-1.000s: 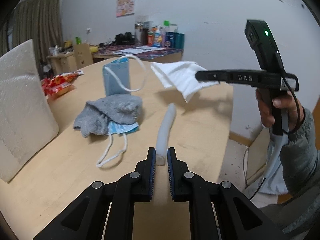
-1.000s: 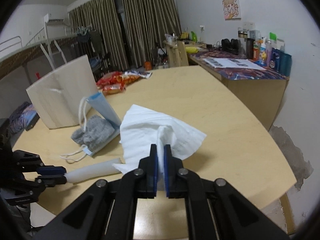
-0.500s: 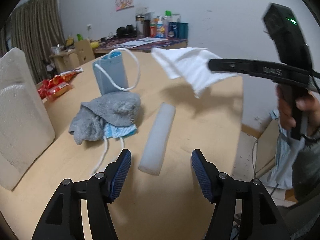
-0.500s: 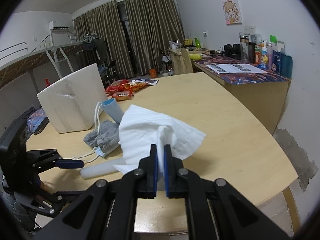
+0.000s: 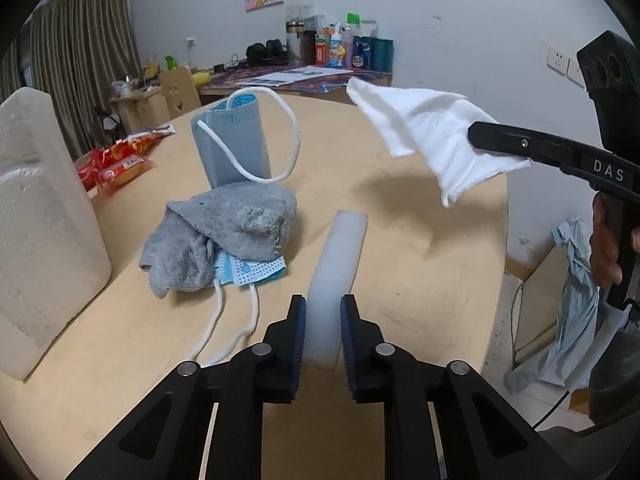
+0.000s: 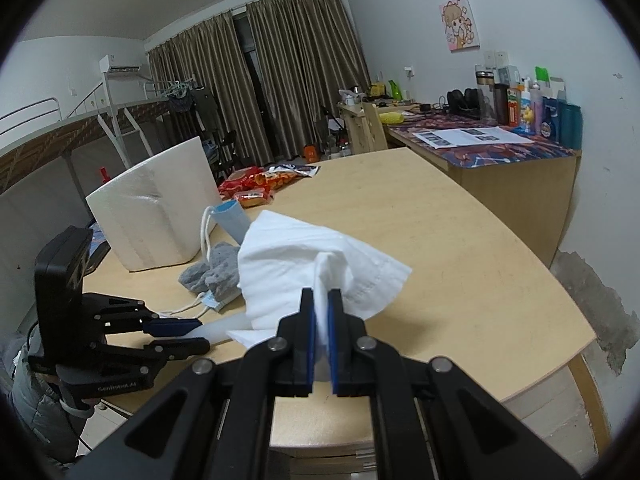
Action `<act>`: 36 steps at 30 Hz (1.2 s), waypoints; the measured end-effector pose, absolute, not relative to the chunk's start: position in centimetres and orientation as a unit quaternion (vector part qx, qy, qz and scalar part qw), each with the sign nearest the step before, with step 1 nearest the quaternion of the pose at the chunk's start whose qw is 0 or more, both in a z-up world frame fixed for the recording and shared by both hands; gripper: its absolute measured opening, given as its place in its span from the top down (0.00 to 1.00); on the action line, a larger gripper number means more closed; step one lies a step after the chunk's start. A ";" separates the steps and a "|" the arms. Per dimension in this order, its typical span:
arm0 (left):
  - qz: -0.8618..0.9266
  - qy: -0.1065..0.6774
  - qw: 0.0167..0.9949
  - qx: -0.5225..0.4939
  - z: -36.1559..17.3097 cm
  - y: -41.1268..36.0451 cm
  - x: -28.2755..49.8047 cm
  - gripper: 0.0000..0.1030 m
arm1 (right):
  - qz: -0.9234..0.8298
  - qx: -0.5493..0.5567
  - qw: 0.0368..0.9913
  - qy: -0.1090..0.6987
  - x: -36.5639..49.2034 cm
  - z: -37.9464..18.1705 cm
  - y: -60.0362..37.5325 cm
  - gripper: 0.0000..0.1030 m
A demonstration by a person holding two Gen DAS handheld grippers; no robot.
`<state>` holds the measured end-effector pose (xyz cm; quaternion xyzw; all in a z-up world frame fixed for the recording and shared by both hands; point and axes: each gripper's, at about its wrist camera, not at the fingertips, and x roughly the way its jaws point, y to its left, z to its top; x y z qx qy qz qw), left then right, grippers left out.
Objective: Organize soft objects
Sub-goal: 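Lift and carry the foam strip and tissue with both tools toward the foam box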
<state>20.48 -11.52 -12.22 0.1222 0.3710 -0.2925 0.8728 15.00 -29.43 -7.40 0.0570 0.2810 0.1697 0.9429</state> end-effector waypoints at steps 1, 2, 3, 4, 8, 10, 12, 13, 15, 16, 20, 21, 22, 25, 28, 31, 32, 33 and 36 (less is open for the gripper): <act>-0.289 0.367 0.875 0.125 -12.1 -11.5 20.3 0.83 | 0.169 0.058 0.944 0.279 14.8 -7.2 -29.5 0.92; -0.289 0.366 0.876 0.125 -11.9 -11.5 20.3 0.83 | 0.169 0.059 0.944 0.277 14.7 -7.2 -29.5 0.92; -0.292 0.362 0.876 0.125 -11.7 -11.5 20.1 0.83 | 0.168 0.060 0.945 0.274 14.6 -6.9 -29.5 0.92; -0.290 0.356 0.880 0.125 -11.5 -11.4 19.9 0.83 | 0.168 0.061 0.946 0.272 14.4 -6.8 -29.5 0.92; -0.286 0.337 0.889 0.118 -10.0 -10.9 19.0 0.83 | 0.169 0.063 0.948 0.262 14.0 -6.2 -29.3 0.92; -0.283 0.327 0.894 0.119 -9.2 -10.7 18.4 0.83 | 0.171 0.063 0.949 0.258 13.8 -5.9 -29.1 0.92; -0.277 0.315 0.900 0.114 -8.2 -10.2 17.6 0.83 | 0.173 0.064 0.950 0.253 13.5 -5.6 -29.0 0.92; -0.274 0.310 0.903 0.111 -7.8 -9.9 17.3 0.83 | 0.175 0.066 0.950 0.250 13.4 -5.4 -28.9 0.92; -0.271 0.300 0.909 0.101 -6.7 -9.2 16.5 0.83 | 0.178 0.069 0.951 0.245 13.1 -5.1 -28.7 0.92; -0.269 0.297 0.911 0.100 -6.4 -9.0 16.2 0.83 | 0.180 0.070 0.951 0.242 12.9 -5.0 -28.6 0.92; -0.251 0.284 0.920 0.094 -4.8 -7.6 14.7 0.83 | 0.193 0.071 0.950 0.233 12.2 -4.2 -27.9 0.92; -0.243 0.278 0.925 0.093 -4.2 -7.1 14.1 0.83 | 0.196 0.071 0.950 0.231 12.1 -4.1 -27.7 0.92; -0.239 0.273 0.927 0.092 -3.8 -6.7 13.8 0.83 | 0.199 0.071 0.950 0.229 12.0 -3.9 -27.4 0.92; -0.222 0.262 0.936 0.081 -2.6 -5.3 12.6 0.83 | 0.210 0.068 0.950 0.221 11.4 -3.2 -26.4 0.92; -0.200 0.245 0.946 0.071 -1.1 -3.8 11.0 0.83 | 0.221 0.068 0.949 0.213 10.9 -2.6 -25.5 0.92; -0.183 0.225 0.955 0.064 0.4 -2.5 9.6 0.83 | 0.235 0.066 0.949 0.202 10.2 -1.8 -24.2 0.92; -0.179 0.221 0.957 0.064 0.7 -2.2 9.1 0.83 | 0.239 0.064 0.948 0.198 10.0 -1.5 -23.8 0.92; -0.173 0.214 0.959 0.060 1.2 -1.8 8.5 0.83 | 0.244 0.062 0.948 0.194 9.7 -1.3 -23.4 0.92; -0.152 0.195 0.968 0.044 2.5 -0.3 7.0 0.83 | 0.255 0.058 0.948 0.182 8.8 -0.6 -22.3 0.92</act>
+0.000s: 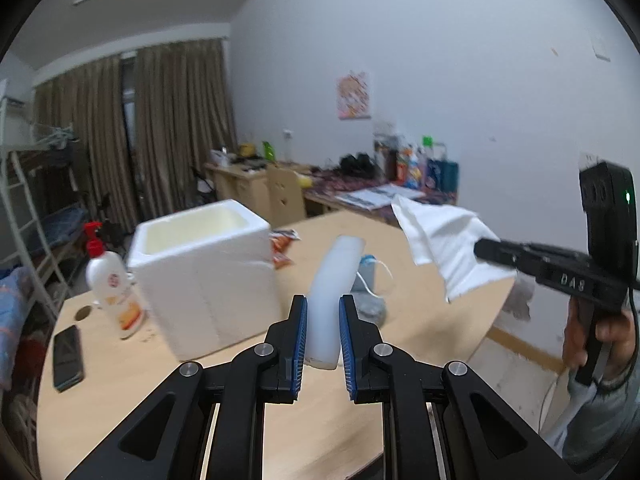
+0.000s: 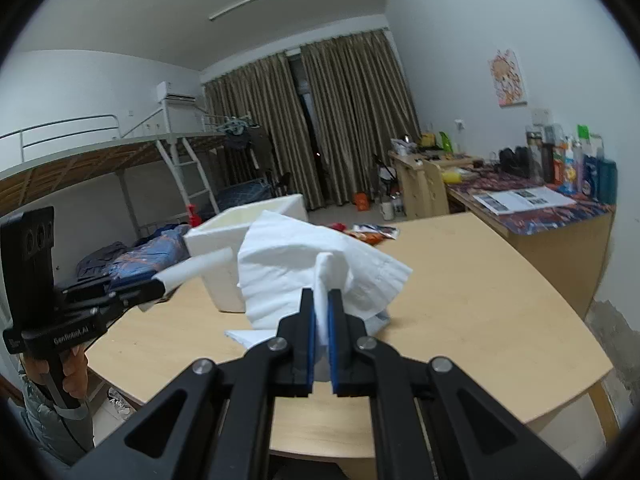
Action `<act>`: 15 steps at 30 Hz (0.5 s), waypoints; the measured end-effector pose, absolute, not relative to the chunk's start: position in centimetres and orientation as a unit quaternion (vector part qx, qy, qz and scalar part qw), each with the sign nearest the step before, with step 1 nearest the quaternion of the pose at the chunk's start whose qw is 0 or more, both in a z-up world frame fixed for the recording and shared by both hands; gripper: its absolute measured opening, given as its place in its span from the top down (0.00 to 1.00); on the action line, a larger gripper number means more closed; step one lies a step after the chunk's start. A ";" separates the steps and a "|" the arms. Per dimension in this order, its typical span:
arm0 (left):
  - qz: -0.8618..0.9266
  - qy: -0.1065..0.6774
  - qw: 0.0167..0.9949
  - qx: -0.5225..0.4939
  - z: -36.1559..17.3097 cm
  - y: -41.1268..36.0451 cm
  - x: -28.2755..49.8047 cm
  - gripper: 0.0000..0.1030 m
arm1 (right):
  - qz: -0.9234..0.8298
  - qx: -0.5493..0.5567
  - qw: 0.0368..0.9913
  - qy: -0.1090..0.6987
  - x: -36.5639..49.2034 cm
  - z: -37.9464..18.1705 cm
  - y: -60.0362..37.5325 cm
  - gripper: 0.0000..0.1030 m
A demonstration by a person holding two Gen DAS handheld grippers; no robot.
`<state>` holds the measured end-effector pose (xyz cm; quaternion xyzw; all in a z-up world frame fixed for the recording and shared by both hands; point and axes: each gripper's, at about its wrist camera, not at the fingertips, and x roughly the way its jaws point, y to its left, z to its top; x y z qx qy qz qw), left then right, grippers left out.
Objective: Organize soft objects
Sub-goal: 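Lift and carry the foam strip and tissue with both tools toward the foam box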
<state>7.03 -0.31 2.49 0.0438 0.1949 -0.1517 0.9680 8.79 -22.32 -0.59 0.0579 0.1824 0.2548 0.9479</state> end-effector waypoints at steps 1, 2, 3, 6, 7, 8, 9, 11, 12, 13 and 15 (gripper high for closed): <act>-0.145 0.189 0.970 0.040 2.8 0.1 6.6 0.83 | 0.259 0.057 0.947 0.179 8.5 -0.3 -21.9 0.92; -0.137 0.182 0.973 0.034 3.3 0.7 6.1 0.83 | 0.261 0.057 0.947 0.177 8.3 -0.2 -21.8 0.92; -0.132 0.177 0.975 0.028 3.6 1.1 5.8 0.83 | 0.265 0.056 0.947 0.173 8.1 0.1 -21.4 0.92; -0.107 0.152 0.983 0.007 4.6 2.7 4.3 0.83 | 0.271 0.050 0.947 0.164 7.4 0.8 -20.5 0.92; -0.099 0.147 0.984 0.006 4.8 3.0 4.0 0.83 | 0.276 0.047 0.947 0.160 7.2 1.1 -20.1 0.92; -0.092 0.141 0.986 0.005 5.0 3.2 3.6 0.83 | 0.280 0.046 0.946 0.157 7.0 1.3 -19.8 0.92; -0.085 0.136 0.987 0.004 5.1 3.5 3.2 0.83 | 0.282 0.042 0.946 0.155 7.0 1.5 -19.5 0.92; -0.071 0.128 0.989 -0.002 5.4 4.1 2.5 0.83 | 0.288 0.034 0.945 0.149 6.8 1.9 -18.7 0.92; -0.067 0.126 0.990 -0.004 5.4 4.4 2.2 0.83 | 0.292 0.033 0.944 0.148 6.9 2.1 -18.4 0.92; -0.058 0.120 0.991 -0.010 5.6 4.6 2.0 0.83 | 0.298 0.031 0.943 0.145 6.9 2.3 -18.0 0.92; -0.043 0.114 0.993 -0.005 5.7 5.0 1.5 0.83 | 0.305 0.029 0.941 0.141 6.8 2.5 -17.5 0.92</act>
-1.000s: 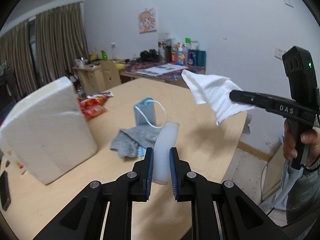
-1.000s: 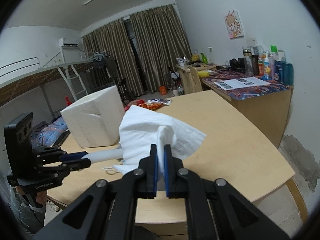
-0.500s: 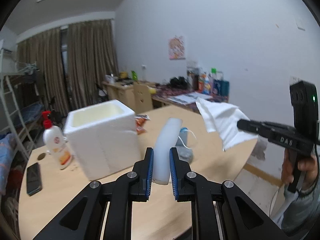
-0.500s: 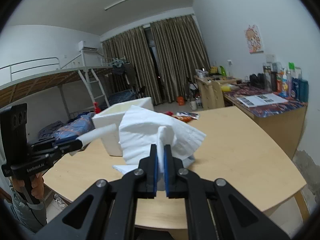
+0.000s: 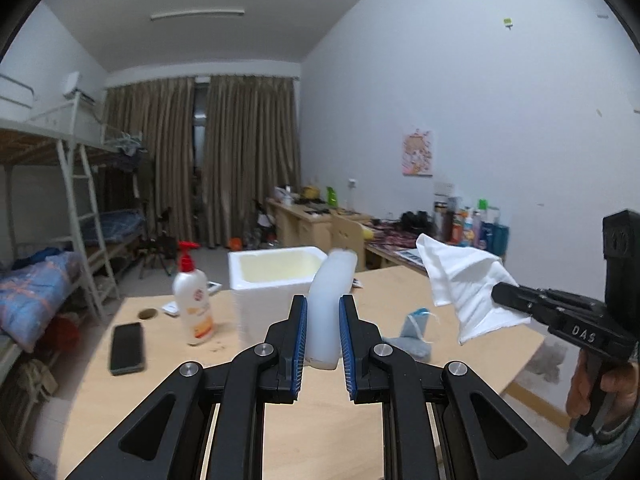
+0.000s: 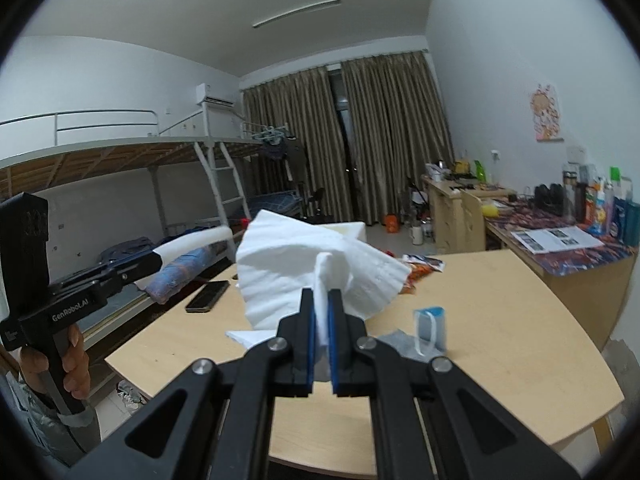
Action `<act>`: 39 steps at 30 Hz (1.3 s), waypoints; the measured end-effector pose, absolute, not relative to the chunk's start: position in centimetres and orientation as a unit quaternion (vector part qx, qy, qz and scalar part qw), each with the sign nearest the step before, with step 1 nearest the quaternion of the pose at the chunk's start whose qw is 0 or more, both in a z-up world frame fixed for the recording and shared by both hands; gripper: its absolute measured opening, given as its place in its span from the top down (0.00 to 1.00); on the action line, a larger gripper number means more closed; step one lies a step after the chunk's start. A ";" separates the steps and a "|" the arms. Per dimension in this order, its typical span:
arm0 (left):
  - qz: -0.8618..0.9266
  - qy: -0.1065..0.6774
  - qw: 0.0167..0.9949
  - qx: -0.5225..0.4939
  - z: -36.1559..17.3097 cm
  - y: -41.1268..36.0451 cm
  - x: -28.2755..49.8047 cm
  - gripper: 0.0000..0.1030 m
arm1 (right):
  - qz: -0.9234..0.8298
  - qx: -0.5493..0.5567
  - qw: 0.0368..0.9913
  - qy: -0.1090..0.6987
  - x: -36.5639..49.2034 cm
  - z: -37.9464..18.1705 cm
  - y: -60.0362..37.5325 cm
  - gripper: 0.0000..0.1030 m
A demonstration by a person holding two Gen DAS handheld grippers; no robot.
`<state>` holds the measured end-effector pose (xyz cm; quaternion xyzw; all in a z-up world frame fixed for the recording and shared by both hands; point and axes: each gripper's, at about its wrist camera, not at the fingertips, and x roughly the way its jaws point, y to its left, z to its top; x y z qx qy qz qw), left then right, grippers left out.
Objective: Organize soft objects
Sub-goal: 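Lift and carry the foam strip and tissue with both tools toward the foam box, then lower the strip and tissue into the foam box and open both tools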
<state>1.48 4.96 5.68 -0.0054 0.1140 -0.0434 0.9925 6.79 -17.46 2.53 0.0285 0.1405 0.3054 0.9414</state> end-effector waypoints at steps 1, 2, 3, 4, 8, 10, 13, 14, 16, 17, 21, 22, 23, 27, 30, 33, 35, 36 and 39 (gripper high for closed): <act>-0.038 0.111 0.993 -0.007 5.8 5.1 1.3 0.83 | 0.309 0.028 0.940 0.139 6.7 2.6 -17.2 0.92; -0.035 0.109 0.993 -0.009 5.9 5.3 1.2 0.83 | 0.315 0.029 0.939 0.137 6.8 2.7 -16.8 0.92; -0.034 0.110 0.993 -0.009 5.9 5.5 1.1 0.83 | 0.319 0.029 0.938 0.136 6.9 2.7 -16.6 0.92; -0.032 0.110 0.993 -0.009 5.9 5.7 1.1 0.83 | 0.321 0.030 0.937 0.135 6.9 2.7 -16.5 0.92; -0.026 0.111 0.993 -0.005 6.1 6.3 1.2 0.83 | 0.330 0.036 0.934 0.132 7.4 2.6 -15.7 0.92; -0.024 0.113 0.993 -0.008 6.1 6.6 1.5 0.83 | 0.334 0.033 0.933 0.132 7.9 2.6 -15.3 0.92; -0.021 0.119 0.993 -0.011 6.0 7.1 2.4 0.83 | 0.335 0.028 0.932 0.135 8.5 2.9 -14.4 0.92; -0.019 0.122 0.992 -0.012 6.0 7.3 2.8 0.83 | 0.335 0.027 0.932 0.135 8.4 2.9 -14.2 0.92; -0.019 0.125 0.992 -0.014 6.0 7.7 3.6 0.83 | 0.337 0.025 0.932 0.136 9.0 3.0 -13.7 0.92; -0.017 0.127 0.992 -0.014 6.0 7.8 4.1 0.83 | 0.338 0.024 0.931 0.136 9.3 3.1 -13.6 0.92; -0.015 0.132 0.991 -0.015 6.5 8.5 6.0 0.83 | 0.339 0.020 0.929 0.143 11.1 3.3 -12.8 0.92; -0.015 0.132 0.991 -0.016 6.6 8.7 6.4 0.83 | 0.338 0.019 0.929 0.146 11.7 3.4 -12.6 0.92; -0.014 0.134 0.991 -0.016 6.7 8.8 6.9 0.83 | 0.338 0.019 0.930 0.147 12.1 3.5 -12.4 0.92; -0.013 0.141 0.990 -0.014 7.0 9.1 8.8 0.83 | 0.333 0.016 0.931 0.147 13.1 3.9 -11.8 0.92; -0.012 0.148 0.989 -0.014 7.1 9.5 10.5 0.83 | 0.331 0.014 0.932 0.146 14.2 4.2 -11.3 0.92; -0.012 0.151 0.988 -0.013 7.3 9.8 12.4 0.83 | 0.332 0.015 0.932 0.147 15.3 4.5 -10.9 0.92; -0.011 0.154 0.988 -0.014 7.4 10.0 13.4 0.83 | 0.332 0.015 0.931 0.149 16.1 4.6 -10.7 0.92; -0.011 0.156 0.988 -0.014 7.5 10.1 14.1 0.83 | 0.332 0.014 0.931 0.150 16.4 4.6 -10.6 0.92; -0.011 0.161 0.987 -0.015 7.6 10.2 15.8 0.83 | 0.333 0.015 0.931 0.151 17.5 4.9 -10.4 0.92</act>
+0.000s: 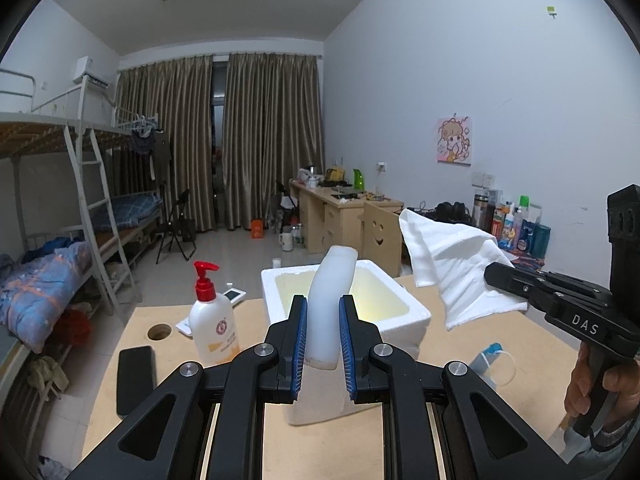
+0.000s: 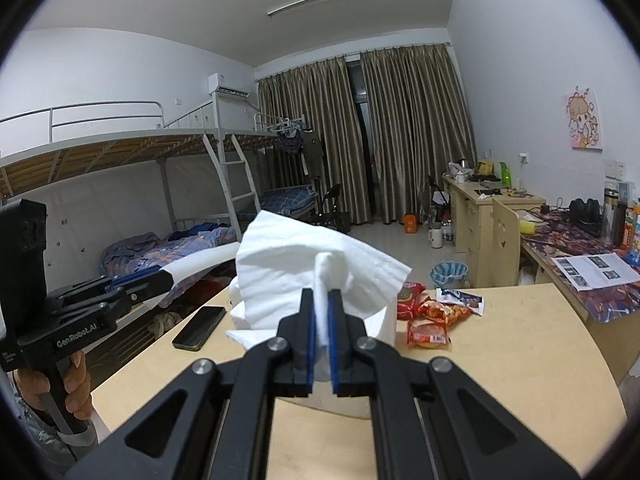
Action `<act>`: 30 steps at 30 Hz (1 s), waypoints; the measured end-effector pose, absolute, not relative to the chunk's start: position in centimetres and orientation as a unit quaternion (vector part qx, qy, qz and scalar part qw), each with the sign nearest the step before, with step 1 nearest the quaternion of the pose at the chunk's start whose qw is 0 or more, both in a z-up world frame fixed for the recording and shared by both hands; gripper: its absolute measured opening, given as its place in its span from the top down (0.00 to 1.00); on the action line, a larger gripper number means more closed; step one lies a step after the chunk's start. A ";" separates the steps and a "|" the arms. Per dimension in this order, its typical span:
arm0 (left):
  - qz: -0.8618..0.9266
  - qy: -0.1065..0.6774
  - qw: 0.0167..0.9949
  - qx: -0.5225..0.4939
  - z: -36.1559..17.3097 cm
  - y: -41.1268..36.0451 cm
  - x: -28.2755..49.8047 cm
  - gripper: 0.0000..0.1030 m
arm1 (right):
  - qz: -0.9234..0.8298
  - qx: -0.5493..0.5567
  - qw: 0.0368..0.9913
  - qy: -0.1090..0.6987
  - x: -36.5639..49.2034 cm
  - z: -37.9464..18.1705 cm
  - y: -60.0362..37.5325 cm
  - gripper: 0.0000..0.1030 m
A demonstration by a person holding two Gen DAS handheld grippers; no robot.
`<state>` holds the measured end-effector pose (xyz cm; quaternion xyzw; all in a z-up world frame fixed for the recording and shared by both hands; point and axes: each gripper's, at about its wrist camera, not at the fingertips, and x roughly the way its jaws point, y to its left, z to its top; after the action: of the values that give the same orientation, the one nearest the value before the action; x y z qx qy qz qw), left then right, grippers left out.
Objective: Organize soft objects
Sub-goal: 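Lower the strip and tissue into the foam box and open both tools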
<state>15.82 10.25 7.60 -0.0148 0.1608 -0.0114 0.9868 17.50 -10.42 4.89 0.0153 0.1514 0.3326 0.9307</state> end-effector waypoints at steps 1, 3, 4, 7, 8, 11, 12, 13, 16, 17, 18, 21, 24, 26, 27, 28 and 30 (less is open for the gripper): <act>-0.011 0.162 0.987 -0.014 7.6 10.3 16.3 0.83 | 0.333 0.015 0.931 0.151 17.7 5.0 -10.4 0.92; -0.011 0.163 0.986 -0.014 7.6 10.2 17.2 0.83 | 0.334 0.015 0.930 0.151 18.2 5.1 -10.2 0.92; -0.012 0.164 0.986 -0.014 7.6 10.2 17.7 0.83 | 0.334 0.015 0.930 0.151 18.5 5.1 -10.2 0.92; -0.011 0.169 0.986 -0.014 7.4 10.2 18.9 0.83 | 0.335 0.013 0.929 0.154 19.3 5.0 -10.0 0.92; -0.010 0.170 0.985 -0.014 7.4 10.3 19.2 0.83 | 0.335 0.013 0.929 0.155 19.6 5.0 -9.9 0.92; -0.009 0.173 0.985 -0.014 7.2 10.3 20.5 0.83 | 0.337 0.014 0.928 0.158 20.5 5.2 -9.7 0.92; -0.009 0.175 0.984 -0.014 7.2 10.4 20.9 0.83 | 0.339 0.013 0.927 0.159 20.8 5.2 -9.5 0.92; -0.009 0.176 0.984 -0.014 7.2 10.3 21.2 0.83 | 0.339 0.013 0.927 0.160 21.0 5.4 -9.4 0.92; -0.009 0.179 0.984 -0.014 6.9 10.3 22.4 0.83 | 0.340 0.015 0.926 0.163 21.6 5.3 -9.2 0.92; -0.009 0.182 0.983 -0.014 6.8 10.3 22.8 0.83 | 0.341 0.015 0.926 0.164 21.7 5.4 -9.1 0.92; -0.011 0.185 0.983 -0.015 6.7 10.3 23.3 0.83 | 0.342 0.014 0.925 0.165 21.9 5.3 -9.0 0.92; -0.012 0.194 0.981 -0.014 6.3 10.2 24.7 0.83 | 0.343 0.017 0.924 0.169 22.6 5.3 -8.9 0.92; -0.015 0.200 0.980 -0.013 5.7 10.3 25.9 0.83 | 0.343 0.019 0.923 0.171 23.1 5.1 -9.1 0.92; -0.019 0.207 0.978 -0.012 5.4 10.3 26.9 0.83 | 0.342 0.020 0.923 0.174 23.4 5.1 -9.1 0.92; -0.021 0.212 0.977 -0.013 5.1 10.2 27.6 0.83 | 0.342 0.021 0.923 0.175 23.6 5.1 -9.1 0.92; -0.022 0.215 0.976 -0.012 5.0 10.2 28.0 0.83 | 0.341 0.020 0.923 0.177 23.7 5.0 -9.1 0.92; -0.026 0.220 0.975 -0.013 4.7 10.1 28.8 0.83 | 0.340 0.022 0.923 0.180 24.0 4.9 -9.0 0.92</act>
<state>28.81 10.12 4.65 -0.0126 0.2196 -0.0265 0.9751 23.99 -9.02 4.92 0.0219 0.1797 0.3398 0.9229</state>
